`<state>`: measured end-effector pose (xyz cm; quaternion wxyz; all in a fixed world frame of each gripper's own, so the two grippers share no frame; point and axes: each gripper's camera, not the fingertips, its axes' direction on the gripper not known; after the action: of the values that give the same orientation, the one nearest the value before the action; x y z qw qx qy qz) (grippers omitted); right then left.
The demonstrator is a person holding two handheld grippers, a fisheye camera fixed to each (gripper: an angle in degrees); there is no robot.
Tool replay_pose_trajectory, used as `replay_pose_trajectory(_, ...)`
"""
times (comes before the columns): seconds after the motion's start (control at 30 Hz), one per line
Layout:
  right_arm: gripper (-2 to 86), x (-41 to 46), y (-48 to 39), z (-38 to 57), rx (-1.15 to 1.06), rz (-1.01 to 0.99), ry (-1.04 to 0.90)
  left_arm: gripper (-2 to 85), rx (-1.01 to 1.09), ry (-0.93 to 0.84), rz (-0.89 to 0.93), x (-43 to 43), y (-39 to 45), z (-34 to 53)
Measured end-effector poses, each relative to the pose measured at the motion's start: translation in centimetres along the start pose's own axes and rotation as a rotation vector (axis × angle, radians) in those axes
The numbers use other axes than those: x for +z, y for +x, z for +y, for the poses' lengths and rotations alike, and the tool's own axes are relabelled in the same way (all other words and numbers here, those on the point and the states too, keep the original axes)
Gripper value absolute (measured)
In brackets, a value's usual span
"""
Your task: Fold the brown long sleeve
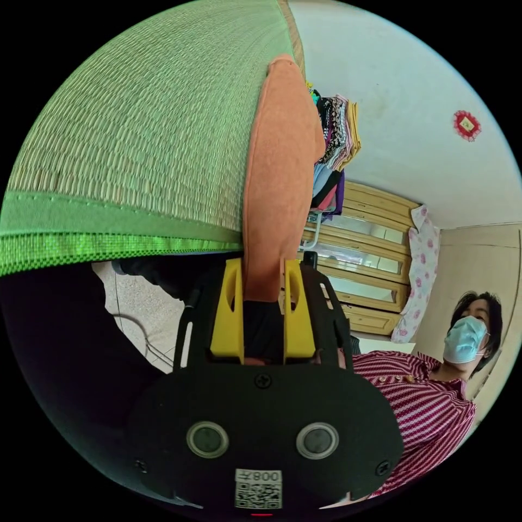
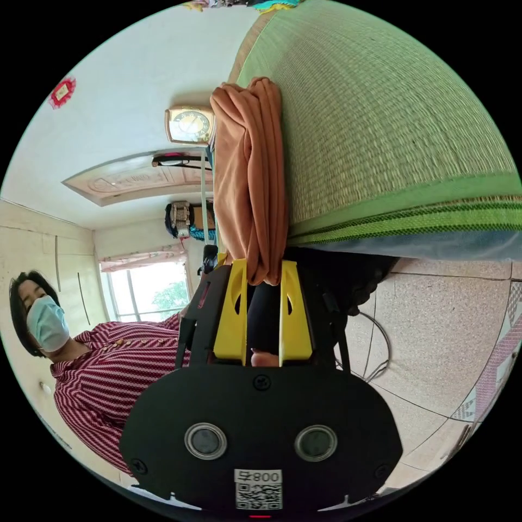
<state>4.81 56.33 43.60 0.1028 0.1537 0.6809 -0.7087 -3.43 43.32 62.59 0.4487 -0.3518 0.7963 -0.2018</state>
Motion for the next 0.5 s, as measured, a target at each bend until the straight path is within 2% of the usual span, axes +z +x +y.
replay_pose_trajectory(0.1, 13.1, -1.4, 0.2, -0.5, 0.012, 0.018, 0.019, 14.5, 0.019, -0.034, -0.061, -0.3, 0.7, 0.1)
replay_pose_trajectory(0.3, 16.7, -2.9, 2.1, -2.0, 0.051, -0.06, 0.039, 15.9, 0.001, -0.095, -0.003, 1.5, 0.0, -0.9)
replay_pose_trajectory(0.5, 17.4, -2.2, 3.0, -4.6, 0.056, -0.13, 0.014, 13.9, -0.028, -0.111, 0.057, 3.9, -1.0, -2.0)
